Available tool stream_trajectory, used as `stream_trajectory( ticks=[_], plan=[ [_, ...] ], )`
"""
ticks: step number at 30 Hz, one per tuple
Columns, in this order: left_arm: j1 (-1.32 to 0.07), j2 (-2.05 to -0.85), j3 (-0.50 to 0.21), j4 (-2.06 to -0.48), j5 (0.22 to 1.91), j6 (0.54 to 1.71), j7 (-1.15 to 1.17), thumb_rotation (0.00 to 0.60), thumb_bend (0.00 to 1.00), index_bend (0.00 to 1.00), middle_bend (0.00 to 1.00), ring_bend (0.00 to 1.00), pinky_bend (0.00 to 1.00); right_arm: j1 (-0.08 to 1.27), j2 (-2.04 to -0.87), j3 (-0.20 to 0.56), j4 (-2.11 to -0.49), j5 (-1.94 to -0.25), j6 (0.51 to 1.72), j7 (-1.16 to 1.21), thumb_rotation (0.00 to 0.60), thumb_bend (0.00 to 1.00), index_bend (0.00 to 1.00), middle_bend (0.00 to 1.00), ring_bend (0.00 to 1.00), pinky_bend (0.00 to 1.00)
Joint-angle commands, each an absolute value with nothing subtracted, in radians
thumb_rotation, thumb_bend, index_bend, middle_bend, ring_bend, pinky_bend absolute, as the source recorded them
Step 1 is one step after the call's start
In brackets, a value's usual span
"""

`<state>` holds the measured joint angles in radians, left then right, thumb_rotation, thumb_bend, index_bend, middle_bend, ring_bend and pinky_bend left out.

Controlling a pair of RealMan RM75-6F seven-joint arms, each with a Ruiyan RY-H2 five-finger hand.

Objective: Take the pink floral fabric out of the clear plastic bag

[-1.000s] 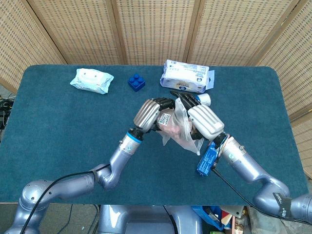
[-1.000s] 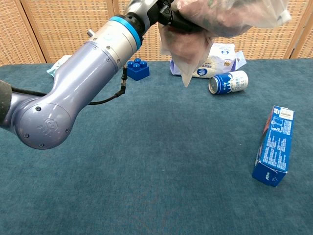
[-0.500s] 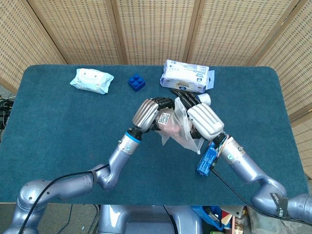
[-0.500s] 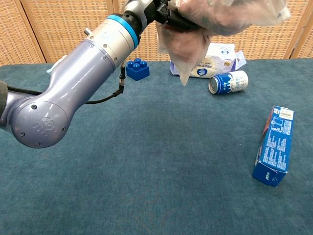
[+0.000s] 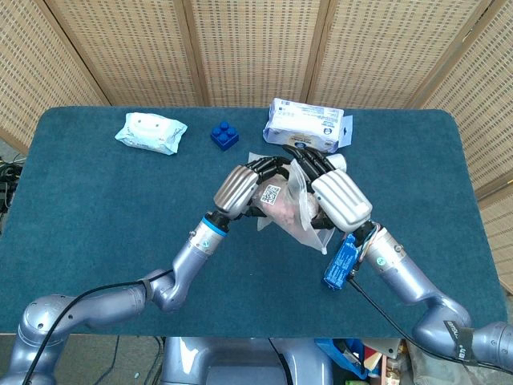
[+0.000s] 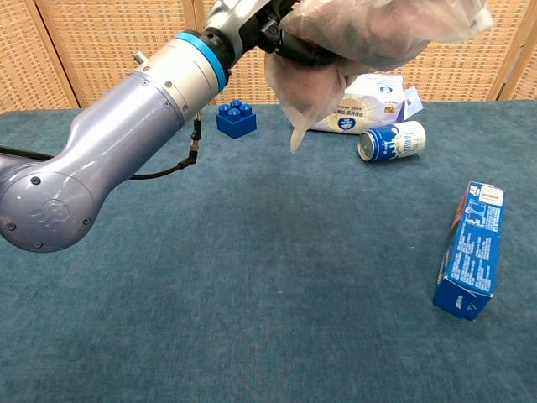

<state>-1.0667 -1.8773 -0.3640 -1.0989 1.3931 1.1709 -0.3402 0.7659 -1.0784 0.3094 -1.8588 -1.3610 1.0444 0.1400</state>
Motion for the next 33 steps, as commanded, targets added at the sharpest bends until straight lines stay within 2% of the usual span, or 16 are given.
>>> stream_trajectory(
  ticks=[1,4,8,18,25,33],
  plan=[
    [-1.060,-1.864,-0.357,-1.112,1.390,1.159,-0.334,0.600,0.41,0.23,0.13,0.13,0.21,0.760,-1.081,0.305,-1.853,-1.376,1.055,0.145,0.600,0.69,0.81,0.00,0.00,0.00],
    [-1.054,-1.851,-0.351,-1.123,1.388,1.149,-0.328,0.600,0.38,0.10,0.04,0.04,0.13,0.756,-1.082,0.302,-1.850,-1.388,1.064,0.151,0.600,0.69,0.81,0.00,0.00,0.00],
    [-1.045,-1.838,-0.348,-1.131,1.389,1.150,-0.327,0.600,0.36,0.00,0.00,0.00,0.09,0.754,-1.081,0.301,-1.846,-1.399,1.068,0.156,0.600,0.69,0.81,0.00,0.00,0.00],
    [-1.011,-1.780,-0.319,-1.158,1.403,1.142,-0.339,0.600,0.29,0.00,0.00,0.00,0.00,0.748,-1.081,0.291,-1.842,-1.423,1.077,0.158,0.600,0.69,0.81,0.00,0.00,0.00],
    [-0.993,-1.724,-0.288,-1.195,1.396,1.094,-0.294,0.600,0.17,0.00,0.00,0.00,0.00,0.741,-1.088,0.290,-1.838,-1.449,1.102,0.171,0.600,0.69,0.81,0.00,0.00,0.00],
    [-0.971,-1.684,-0.287,-1.232,1.389,1.091,-0.292,0.600,0.12,0.00,0.00,0.00,0.00,0.740,-1.087,0.288,-1.843,-1.457,1.106,0.164,0.600,0.69,0.81,0.00,0.00,0.00]
  ],
)
